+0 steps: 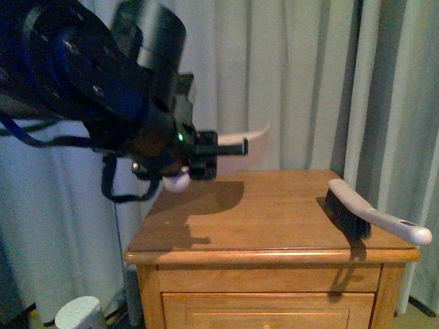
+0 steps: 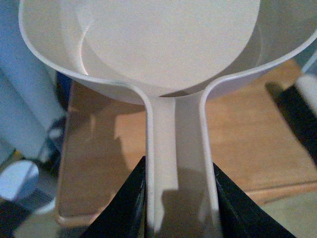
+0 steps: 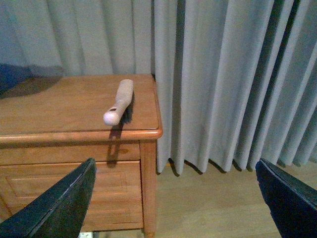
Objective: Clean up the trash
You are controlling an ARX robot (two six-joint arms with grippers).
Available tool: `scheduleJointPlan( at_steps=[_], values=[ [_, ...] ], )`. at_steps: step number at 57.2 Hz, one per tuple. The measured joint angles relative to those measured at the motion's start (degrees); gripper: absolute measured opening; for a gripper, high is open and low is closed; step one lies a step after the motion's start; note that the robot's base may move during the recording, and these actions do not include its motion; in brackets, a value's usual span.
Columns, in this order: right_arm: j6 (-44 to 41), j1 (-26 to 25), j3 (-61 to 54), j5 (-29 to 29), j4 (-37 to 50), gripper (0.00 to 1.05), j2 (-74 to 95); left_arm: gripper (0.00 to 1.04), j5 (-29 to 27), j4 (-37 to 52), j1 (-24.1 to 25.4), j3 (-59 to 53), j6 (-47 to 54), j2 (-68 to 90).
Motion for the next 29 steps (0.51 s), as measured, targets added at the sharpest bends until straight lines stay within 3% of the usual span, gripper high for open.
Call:
scheduleJointPlan(
  at_steps=[8,16,29],
  values=[
    [-0.02,0.0,0.0,0.0,0.0,0.97,0.0,0.28,1.33,7.89,2.1,-9.16,7.8,-12.44],
    [-0.02,0.0,0.0,0.0,0.0,0.97,0.0,0.28,4.22,9.84,4.44,-18.32,15.23,-26.75],
    [0.0,0.0,0.0,0.0,0.0,0.97,0.0,0.28,10.78,10.54,12.5,-31.52,16.79,-51.56]
  ],
)
